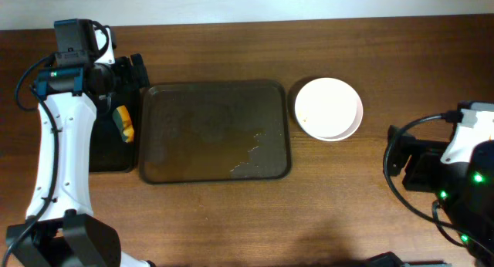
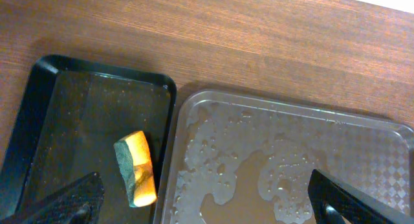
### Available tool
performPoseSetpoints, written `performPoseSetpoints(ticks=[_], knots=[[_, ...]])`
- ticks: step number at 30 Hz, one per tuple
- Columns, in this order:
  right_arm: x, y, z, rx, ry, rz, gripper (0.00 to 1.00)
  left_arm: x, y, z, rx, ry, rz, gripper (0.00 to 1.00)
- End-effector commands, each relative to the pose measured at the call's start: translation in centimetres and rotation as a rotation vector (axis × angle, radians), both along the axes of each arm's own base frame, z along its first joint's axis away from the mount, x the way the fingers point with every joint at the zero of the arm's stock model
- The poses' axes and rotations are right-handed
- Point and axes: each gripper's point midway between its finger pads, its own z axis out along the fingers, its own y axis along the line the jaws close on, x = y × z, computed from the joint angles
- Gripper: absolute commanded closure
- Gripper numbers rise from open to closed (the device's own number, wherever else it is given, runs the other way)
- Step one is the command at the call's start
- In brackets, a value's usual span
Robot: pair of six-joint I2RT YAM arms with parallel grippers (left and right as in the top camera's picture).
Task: Clean dirty plates on tray and stack at the side
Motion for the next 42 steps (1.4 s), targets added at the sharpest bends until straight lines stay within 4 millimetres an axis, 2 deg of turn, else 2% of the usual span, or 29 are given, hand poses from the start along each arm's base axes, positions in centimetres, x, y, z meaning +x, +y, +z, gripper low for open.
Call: performPoseSetpoints(ticks=[1, 3, 4, 8, 10, 12, 15, 17, 22, 23, 42], knots=[[1.0, -2.9, -2.1, -0.052, -0.041, -0.168, 0.02, 0.1, -0.1, -0.1, -0.011, 0.001, -0.004, 0.01], [1.8, -2.9, -3.9, -0.039, -0.133, -0.131, 0.02, 0.1, -0.2, -0.1, -0.011, 0.001, -0.004, 0.01], [2.1, -2.3, -5.0, -0.054, -0.207, -0.055, 0.02, 0.1, -0.1, -0.1, -0.011, 0.001, -0.004, 0.01], [0.6, -1.6, -10.2, -0.017, -0.340, 0.032, 0.02, 0.1, -0.1, -0.1, -0.011, 0.001, -0.004, 0.01], [0.5, -1.0, -12.7, -0.001, -0.378, 0.071, 0.02, 0.1, -0.1, -0.1, -0.011, 0.001, -0.004, 0.01], [1.1, 0.1, -14.5, -0.043, -0.449, 0.162, 0.02, 0.1, -0.2, -0.1, -0.011, 0.001, -0.004, 0.01], [2.2, 0.5, -17.3, -0.044, -0.554, 0.183, 0.02, 0.1, -0.2, -0.1, -0.011, 0.001, -0.004, 0.01], [2.6, 0.6, -18.7, -0.046, -0.587, 0.185, 0.02, 0.1, -0.1, -0.1, -0.011, 0.001, -0.004, 0.01], [3.3, 0.4, -23.0, -0.038, -0.510, 0.180, 0.02, 0.1, -0.1, -0.1, -0.011, 0.001, -0.004, 0.01], [3.3, 0.4, -23.5, -0.037, -0.496, 0.179, 0.02, 0.1, -0.2, -0.1, -0.011, 0.001, -0.004, 0.01], [3.3, 0.4, -23.5, -0.037, -0.496, 0.180, 0.02, 0.1, -0.1, -0.1, -0.009, -0.001, -0.004, 0.01]])
